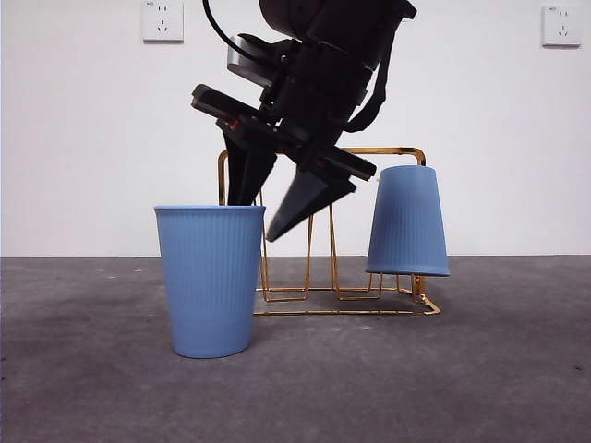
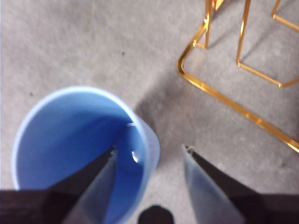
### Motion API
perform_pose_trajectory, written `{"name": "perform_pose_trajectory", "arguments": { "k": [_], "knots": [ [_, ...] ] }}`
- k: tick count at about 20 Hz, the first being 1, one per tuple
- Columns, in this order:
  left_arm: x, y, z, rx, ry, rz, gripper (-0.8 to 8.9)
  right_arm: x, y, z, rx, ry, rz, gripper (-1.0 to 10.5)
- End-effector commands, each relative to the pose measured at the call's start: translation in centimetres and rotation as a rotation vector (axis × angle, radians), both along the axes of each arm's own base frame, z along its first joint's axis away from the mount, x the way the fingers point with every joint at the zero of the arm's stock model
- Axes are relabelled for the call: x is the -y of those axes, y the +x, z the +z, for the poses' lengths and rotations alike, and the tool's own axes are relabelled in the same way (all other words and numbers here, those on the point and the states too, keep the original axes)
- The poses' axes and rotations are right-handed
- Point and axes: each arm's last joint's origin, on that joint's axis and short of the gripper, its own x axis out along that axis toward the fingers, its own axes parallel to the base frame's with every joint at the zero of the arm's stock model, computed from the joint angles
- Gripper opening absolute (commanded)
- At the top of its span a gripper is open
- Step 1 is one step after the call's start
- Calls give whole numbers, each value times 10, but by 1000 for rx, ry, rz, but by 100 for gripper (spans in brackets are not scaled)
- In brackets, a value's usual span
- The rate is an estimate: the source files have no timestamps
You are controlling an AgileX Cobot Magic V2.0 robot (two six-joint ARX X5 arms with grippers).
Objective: Pick up cup 1,put cup 1 in the cup rack,pick up cup 2,put cup 2 in the cup rack
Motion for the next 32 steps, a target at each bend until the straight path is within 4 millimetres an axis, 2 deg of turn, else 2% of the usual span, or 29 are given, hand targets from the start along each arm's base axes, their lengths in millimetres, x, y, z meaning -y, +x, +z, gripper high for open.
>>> {"name": "perform_pose_trajectory", "arguments": {
  "k": [1, 6, 7, 9, 12, 14, 17, 22, 27, 32],
  "knots": [
    [3, 1, 2, 9, -52, -44, 467, -2, 0, -4, 0, 5, -7, 27],
    [10, 1, 14, 39, -215, -185, 467, -3, 1, -10, -26, -10, -28, 26],
    [11, 1, 17, 46, -252, -211, 467, -3, 2, -11, -20, -18, -34, -14],
    [12, 1, 21, 63, -289, -242, 467, -4, 2, -10, -8, -14, -37, -16],
    [13, 1, 25, 99, -318, -245, 467, -2, 1, -4, 5, 0, -37, -16],
    [14, 2, 30, 131, -358, -246, 467, 1, -2, 8, 29, 23, -36, -16],
    [15, 2, 43, 220, -452, -303, 467, 9, -12, 42, 101, 105, -28, -16],
    [18, 2, 65, 389, -589, -379, 467, 42, -45, 123, 304, 310, -30, -16],
    [26, 8, 78, 484, -658, -420, 468, 93, -98, 205, 579, 583, -27, -16],
    [44, 23, 87, 532, -722, -537, 468, 140, -149, 257, 837, 823, 10, -16]
  ]
}}
